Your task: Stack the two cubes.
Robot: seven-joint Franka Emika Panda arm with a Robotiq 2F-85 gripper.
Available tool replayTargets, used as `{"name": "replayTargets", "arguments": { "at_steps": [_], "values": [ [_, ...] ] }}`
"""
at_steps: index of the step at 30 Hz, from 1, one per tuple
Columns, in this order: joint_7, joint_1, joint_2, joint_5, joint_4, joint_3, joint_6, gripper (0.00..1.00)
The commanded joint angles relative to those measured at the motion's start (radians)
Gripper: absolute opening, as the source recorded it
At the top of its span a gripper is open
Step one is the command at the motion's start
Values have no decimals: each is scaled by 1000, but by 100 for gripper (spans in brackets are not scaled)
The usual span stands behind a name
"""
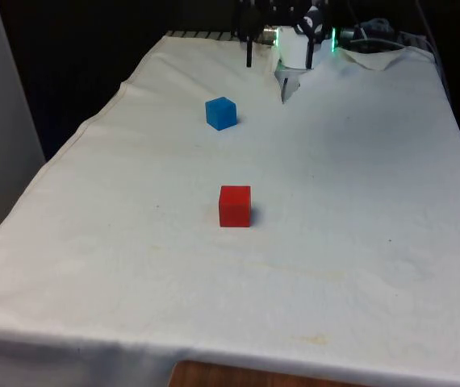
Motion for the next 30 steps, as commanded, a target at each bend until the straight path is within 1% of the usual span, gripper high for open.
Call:
{"name": "replayTargets", "arguments": {
  "at_steps": [1,2,3,4,6,12,13,14,17,21,22,24,30],
  "values": [
    [-8,-1,18,8,24,0,-14,100],
    [-8,-1,25,8,33,-1,-16,100],
    [0,0,16,0,20,-1,-6,100],
    [-8,-1,33,8,42,-1,-18,100],
    [-10,-2,56,10,68,-2,-22,100],
    [-13,-2,100,10,119,-2,-28,100],
    [-3,-1,92,0,108,-4,-16,100],
    [-15,-2,107,10,127,-2,-29,100],
    [-24,-2,135,9,162,-1,-39,100],
    [-32,-3,162,9,195,-2,-46,100],
    [-23,-1,156,0,187,-4,-34,100],
    [-38,-4,182,9,222,-2,-53,100],
    [-47,-6,222,10,278,-6,-70,100]
  ]
}}
